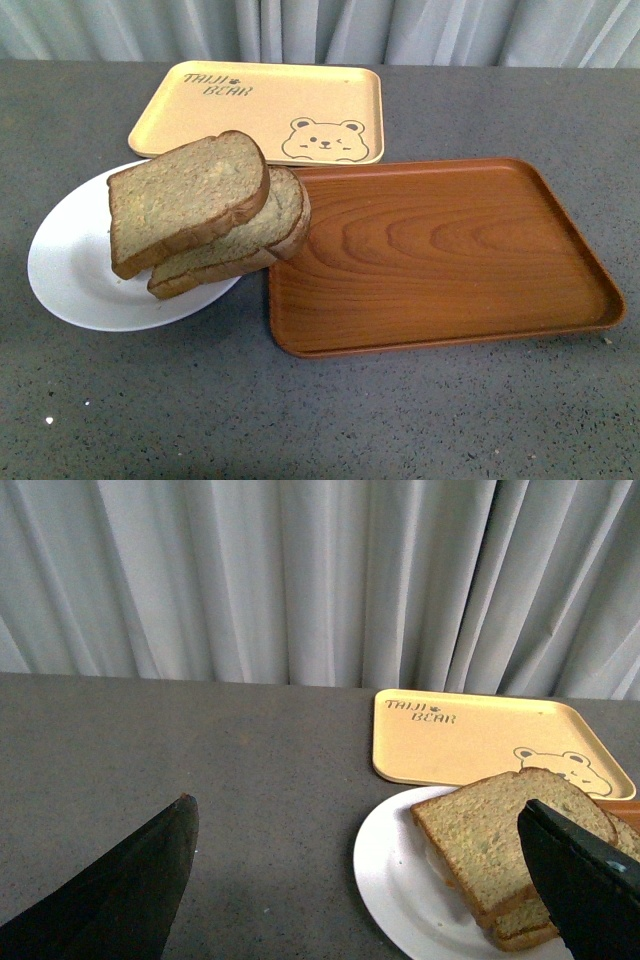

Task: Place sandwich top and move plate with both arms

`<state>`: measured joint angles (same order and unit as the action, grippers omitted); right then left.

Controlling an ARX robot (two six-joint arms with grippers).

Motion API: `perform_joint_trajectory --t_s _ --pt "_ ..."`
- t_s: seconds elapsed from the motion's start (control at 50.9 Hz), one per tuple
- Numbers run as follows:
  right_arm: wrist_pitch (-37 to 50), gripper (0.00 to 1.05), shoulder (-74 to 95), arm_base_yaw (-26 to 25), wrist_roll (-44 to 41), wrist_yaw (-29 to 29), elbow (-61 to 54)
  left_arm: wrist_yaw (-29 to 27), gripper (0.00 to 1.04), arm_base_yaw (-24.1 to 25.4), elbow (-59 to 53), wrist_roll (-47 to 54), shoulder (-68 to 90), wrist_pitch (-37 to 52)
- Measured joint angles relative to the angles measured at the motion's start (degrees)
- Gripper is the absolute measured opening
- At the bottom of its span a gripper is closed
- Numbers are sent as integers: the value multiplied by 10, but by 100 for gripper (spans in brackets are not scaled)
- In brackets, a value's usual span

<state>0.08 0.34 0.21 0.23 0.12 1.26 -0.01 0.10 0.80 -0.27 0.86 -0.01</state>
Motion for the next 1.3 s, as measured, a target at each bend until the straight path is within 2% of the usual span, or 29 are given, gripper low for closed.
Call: perform_joint_trajectory --t_s 0.177,0.216,0.255,0.275,0.314,0.353,0.432,0.51,0.687,0.864,1.021,1.296 --pt "0 57 0 0 0 0 0 1 96 0 0 0 0 0" --pt "0 62 0 0 0 0 0 46 96 12 9 -26 14 -25" --pt "0 69 0 0 0 0 0 139 96 38 35 -73 53 -85" --pt "0 72 0 0 0 0 0 158 96 42 42 -95 67 -95" --pt "0 78 0 0 0 -2 0 233 96 50 61 -165 147 -96" --pt "0 86 0 0 0 -1 0 258 96 51 69 -242 219 -55" --pt "0 97 0 0 0 -1 0 255 96 52 76 -308 315 22" --pt "0 96 -1 0 0 0 0 244 96 75 80 -363 456 141" --pt "0 96 -1 0 0 -1 0 231 96 120 80 -382 692 325" --pt "0 96 -1 0 0 -1 0 202 96 112 80 -398 897 468" --pt "0 96 -1 0 0 -1 0 167 96 73 84 -431 998 542" --pt "0 96 -1 0 0 -1 0 136 96 28 106 -477 1076 596"
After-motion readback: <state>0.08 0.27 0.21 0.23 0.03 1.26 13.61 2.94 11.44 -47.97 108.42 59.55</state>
